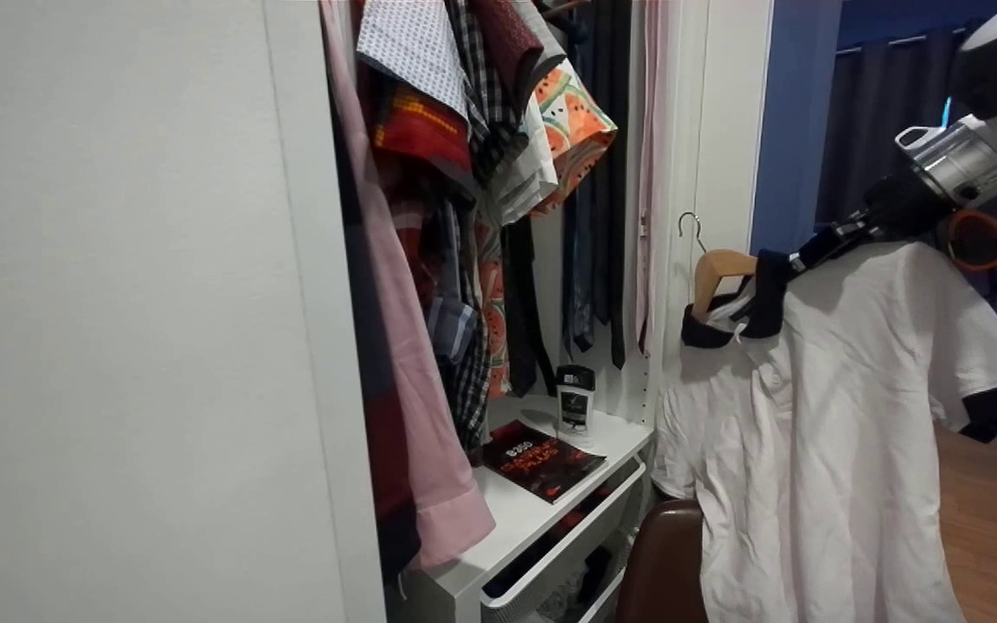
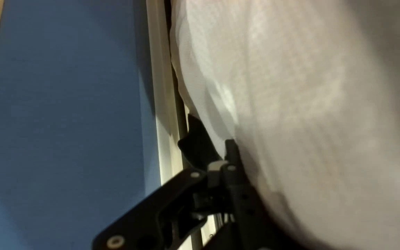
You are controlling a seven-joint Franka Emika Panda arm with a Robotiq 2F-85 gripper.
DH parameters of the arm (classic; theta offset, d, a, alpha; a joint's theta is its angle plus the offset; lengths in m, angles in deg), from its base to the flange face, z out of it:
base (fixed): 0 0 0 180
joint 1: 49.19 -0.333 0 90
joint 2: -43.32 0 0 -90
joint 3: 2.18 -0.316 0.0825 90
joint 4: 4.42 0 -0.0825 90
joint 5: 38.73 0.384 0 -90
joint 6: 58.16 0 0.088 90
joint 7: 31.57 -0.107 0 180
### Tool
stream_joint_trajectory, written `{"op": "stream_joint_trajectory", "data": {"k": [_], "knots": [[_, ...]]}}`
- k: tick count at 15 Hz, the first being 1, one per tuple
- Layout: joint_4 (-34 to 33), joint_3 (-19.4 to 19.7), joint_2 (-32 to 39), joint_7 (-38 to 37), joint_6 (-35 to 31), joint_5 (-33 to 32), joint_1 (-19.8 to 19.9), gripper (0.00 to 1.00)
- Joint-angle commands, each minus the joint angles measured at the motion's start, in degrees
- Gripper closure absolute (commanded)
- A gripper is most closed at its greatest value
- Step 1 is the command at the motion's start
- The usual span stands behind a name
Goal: Unhang the white and black shirt from the rail
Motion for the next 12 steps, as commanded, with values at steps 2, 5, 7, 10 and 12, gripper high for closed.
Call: {"op": "stream_joint_trajectory", "data": {"k": [2, 5, 7, 10, 12], "knots": [[-0.9, 4.8, 3.9, 0.8, -11.4, 1.9, -8.4, 0.95], [-1.3, 6.8, 6.5, 0.4, -11.5, 1.0, -11.0, 0.95], [-1.8, 7.4, 9.0, 0.4, -10.0, 0.6, -10.8, 0.95], [-2.2, 7.8, 11.7, 0.4, -8.9, 0.4, -10.6, 0.95], [-2.4, 7.7, 13.4, 0.2, -8.1, 0.4, -10.4, 0.95]]}}
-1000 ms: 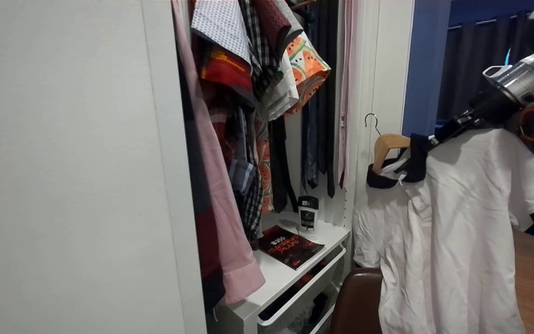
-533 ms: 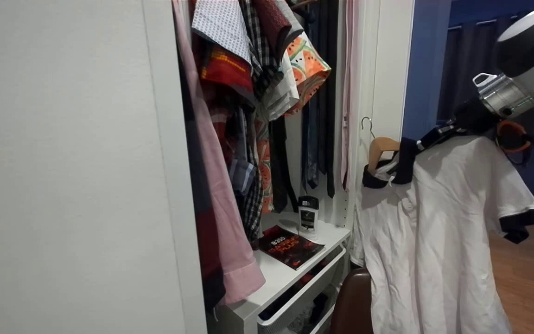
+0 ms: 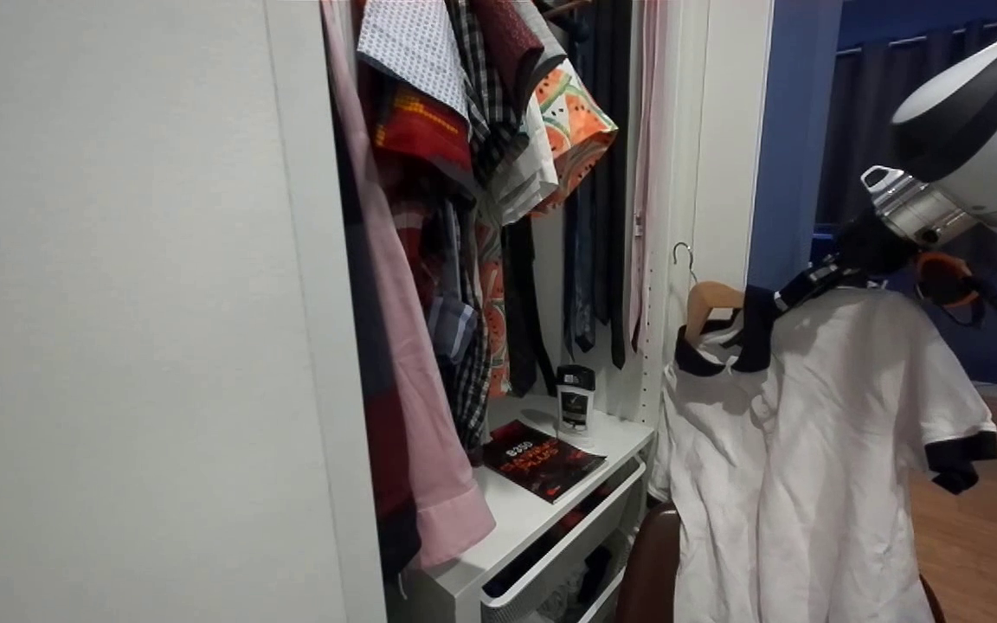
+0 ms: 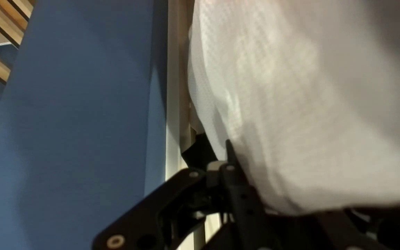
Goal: Unhang the white and black shirt from the rail
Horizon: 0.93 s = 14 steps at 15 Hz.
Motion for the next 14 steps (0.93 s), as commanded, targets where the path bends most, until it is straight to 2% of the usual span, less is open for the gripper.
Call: {"op": "stream_joint_trajectory", "data": {"k": [1, 2, 5, 6, 7, 8, 10, 14], "knots": [[-2.0, 0.9, 4.9, 0.2, 0.8, -0.5, 0.2, 0.95], [-2.0, 0.8, 5.6, 0.1, 0.9, -0.5, 0.3, 0.83], [-2.2, 0.5, 7.4, 0.0, 1.0, -0.5, 0.8, 0.86], [-2.2, 0.5, 8.1, 0.0, 1.0, -0.5, 1.0, 0.77], [-2.3, 0.4, 8.7, 0.0, 1.2, -0.6, 1.2, 0.63], [-2.4, 0.4, 9.3, 0.0, 1.2, -0.6, 1.5, 0.53], [-2.7, 0.1, 10.6, -0.1, 1.3, -0.6, 2.1, 0.46], [-3.3, -0.3, 12.5, -0.2, 1.3, -0.5, 3.0, 0.18]]}}
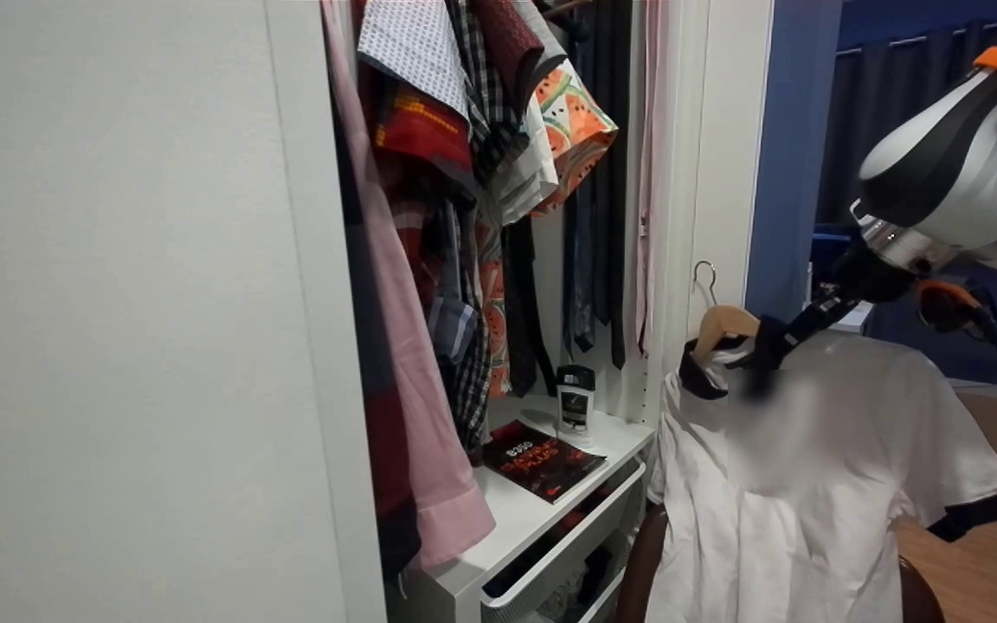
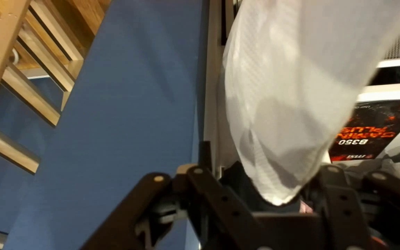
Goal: Unhang the white and black shirt from the rail
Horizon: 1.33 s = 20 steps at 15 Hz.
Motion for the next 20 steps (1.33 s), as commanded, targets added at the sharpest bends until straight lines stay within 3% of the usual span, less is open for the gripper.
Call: {"op": "stream_joint_trajectory", "data": {"k": [1, 2, 4, 16, 20], "knots": [[-2.0, -0.4, 2.9, -0.2, 0.7, -0.5, 1.5, 0.12], [-2.2, -0.5, 3.3, -0.3, 0.7, -0.5, 1.8, 0.03], [-2.6, -0.7, 4.2, -0.3, 0.8, -0.6, 2.3, 0.0], [-4.5, -3.5, 7.4, -0.7, 0.6, -1.5, 7.5, 0.0], [-4.2, -6.6, 5.6, -1.0, 2.1, -2.3, 11.2, 0.0]]}}
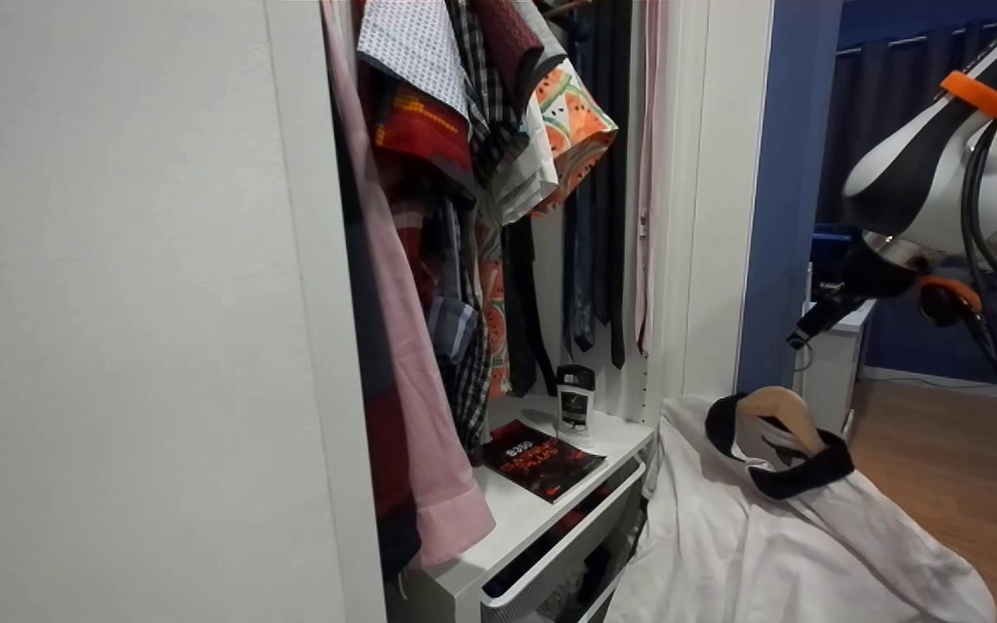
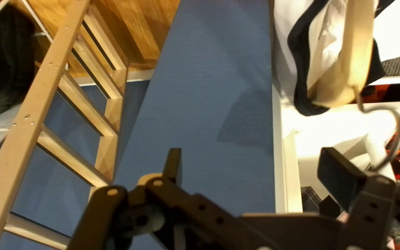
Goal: Unhang the white and black shirt from the rail
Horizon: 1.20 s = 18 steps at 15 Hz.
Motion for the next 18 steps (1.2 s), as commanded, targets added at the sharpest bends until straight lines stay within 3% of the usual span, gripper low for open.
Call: {"op": "stream_joint_trajectory", "data": {"k": [1, 6, 10, 13, 14, 18], "knots": [[0.1, -4.3, -1.9, -1.0, 2.1, -2.1, 4.9, 0.0], [1.7, -13.6, -5.1, -2.7, 3.1, -6.0, 14.7, 0.0], [3.7, -23.7, -12.1, -6.3, 9.6, -12.9, 26.1, 0.0], [5.0, -29.5, -20.7, -9.3, 17.4, -16.4, 31.4, 0.0], [5.3, -28.9, -24.2, -13.1, 20.7, -20.3, 30.8, 0.0], [4.1, -31.0, -33.3, -20.0, 32.5, -25.2, 31.4, 0.0]]}}
